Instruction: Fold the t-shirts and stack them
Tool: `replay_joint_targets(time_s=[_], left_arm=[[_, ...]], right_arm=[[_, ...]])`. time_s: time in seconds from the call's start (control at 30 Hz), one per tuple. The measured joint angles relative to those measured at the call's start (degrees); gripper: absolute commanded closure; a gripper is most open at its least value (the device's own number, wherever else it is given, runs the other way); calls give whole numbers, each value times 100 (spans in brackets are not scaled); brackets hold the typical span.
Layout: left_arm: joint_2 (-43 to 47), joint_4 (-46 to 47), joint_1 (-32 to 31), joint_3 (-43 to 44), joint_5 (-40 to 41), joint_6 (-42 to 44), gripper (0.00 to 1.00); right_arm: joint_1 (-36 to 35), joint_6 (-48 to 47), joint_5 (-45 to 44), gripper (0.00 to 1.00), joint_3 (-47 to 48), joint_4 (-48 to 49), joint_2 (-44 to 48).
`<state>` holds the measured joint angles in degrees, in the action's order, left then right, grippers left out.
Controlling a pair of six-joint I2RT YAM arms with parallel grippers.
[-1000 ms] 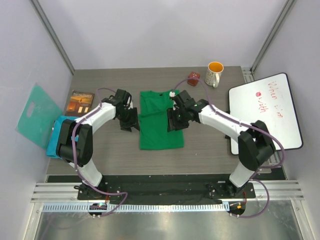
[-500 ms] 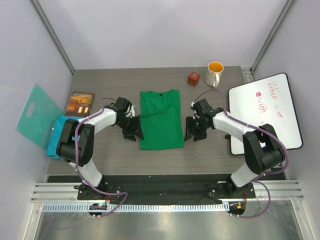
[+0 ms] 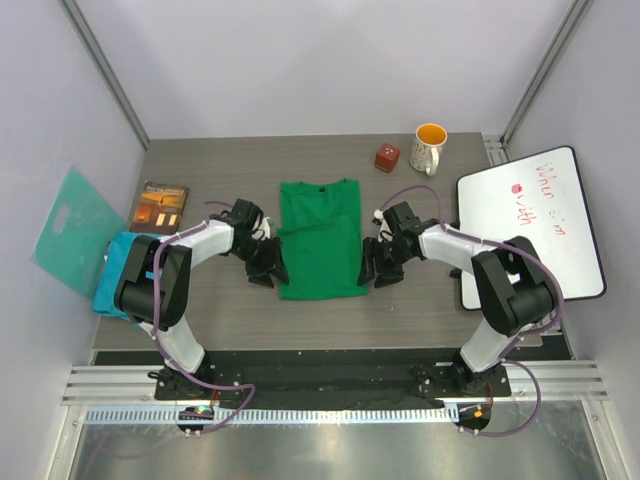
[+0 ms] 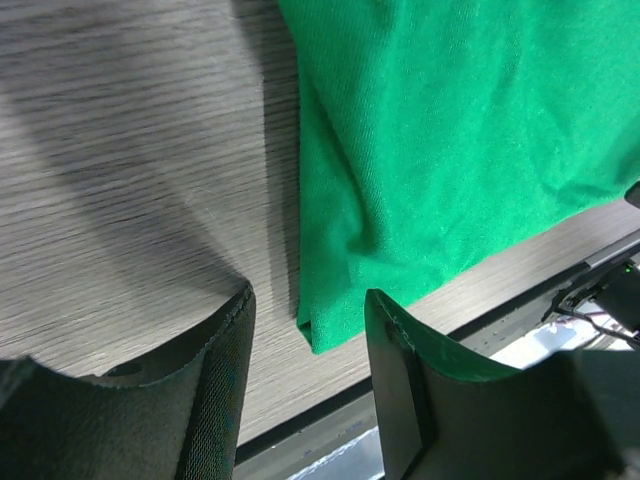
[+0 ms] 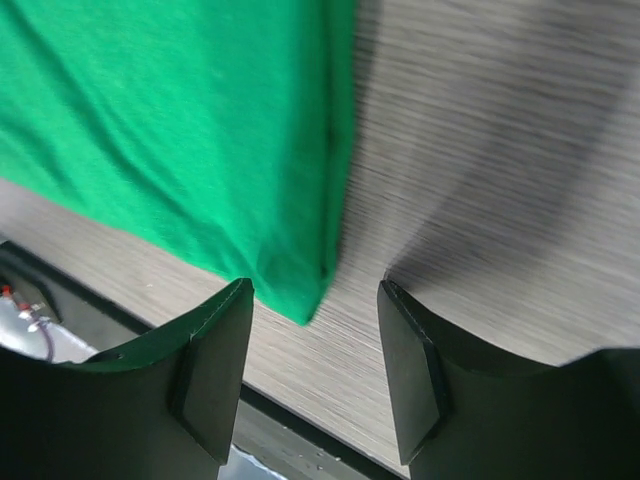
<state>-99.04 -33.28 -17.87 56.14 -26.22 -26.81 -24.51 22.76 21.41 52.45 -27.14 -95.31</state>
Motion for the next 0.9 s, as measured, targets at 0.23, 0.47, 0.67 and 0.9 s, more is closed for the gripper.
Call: replay_joint_targets(time_s=[0.23,0.47,0.67,0.9], left_arm=[[-79,26,11,-37,-225,-15,51],[-208,35,26,-35,-531,-90,54],[-304,173,26,-131,-824,-210,77],[-387,245,26,-225,-846,-269,100]], right_arm=[[0,37,588,41,129,328,-310],[0,160,1154,44,168,645,-573],[0,313,1606,67,87,1019,-791],[-9,420,1808,99,-4,1220,-1027]])
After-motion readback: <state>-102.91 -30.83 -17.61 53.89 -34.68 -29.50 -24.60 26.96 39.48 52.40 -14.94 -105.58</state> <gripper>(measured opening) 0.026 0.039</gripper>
